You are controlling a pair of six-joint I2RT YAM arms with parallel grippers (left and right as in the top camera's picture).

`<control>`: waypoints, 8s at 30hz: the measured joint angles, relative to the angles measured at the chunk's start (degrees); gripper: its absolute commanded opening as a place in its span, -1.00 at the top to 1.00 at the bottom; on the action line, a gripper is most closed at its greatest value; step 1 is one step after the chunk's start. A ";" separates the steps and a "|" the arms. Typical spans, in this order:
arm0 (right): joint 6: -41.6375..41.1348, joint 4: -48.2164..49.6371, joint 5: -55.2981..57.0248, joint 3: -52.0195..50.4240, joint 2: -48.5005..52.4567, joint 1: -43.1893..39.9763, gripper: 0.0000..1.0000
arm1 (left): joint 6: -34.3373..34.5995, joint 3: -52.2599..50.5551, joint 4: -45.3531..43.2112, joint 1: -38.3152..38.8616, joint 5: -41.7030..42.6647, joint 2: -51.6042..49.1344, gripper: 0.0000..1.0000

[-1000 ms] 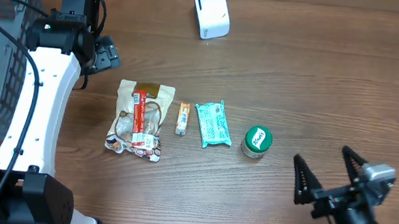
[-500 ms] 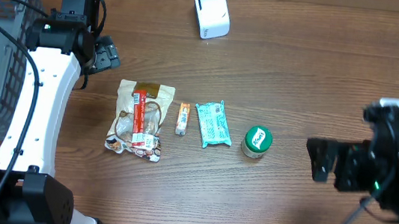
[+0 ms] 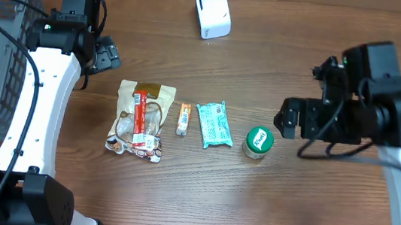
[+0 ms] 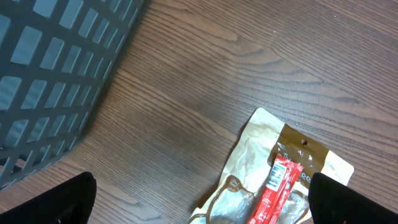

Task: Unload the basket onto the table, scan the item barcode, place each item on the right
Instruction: 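Reach the right gripper over the green-lidded jar, then lower the right gripper and grasp the green-lidded jar, then lift the jar and hold its label up to the white scanner, then carry the jar right and set it down on the table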

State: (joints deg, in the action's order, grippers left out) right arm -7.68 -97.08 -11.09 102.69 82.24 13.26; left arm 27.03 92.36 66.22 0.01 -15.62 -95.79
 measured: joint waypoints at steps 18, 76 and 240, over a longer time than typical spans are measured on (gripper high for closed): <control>-15.43 9.42 6.01 -11.76 4.48 0.98 -0.95 | 0.00 0.00 0.00 0.00 0.00 0.00 -1.00; -14.78 36.17 8.52 -33.94 22.40 10.03 -0.79 | 0.00 0.00 0.00 0.00 0.00 0.00 -1.00; -9.68 13.53 15.02 7.06 29.07 -9.22 0.42 | 0.00 0.00 0.02 0.00 0.00 0.00 -1.00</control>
State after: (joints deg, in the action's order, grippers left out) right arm -17.37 -83.55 3.92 109.75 111.31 4.03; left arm 27.03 92.36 66.24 0.01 -15.62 -95.79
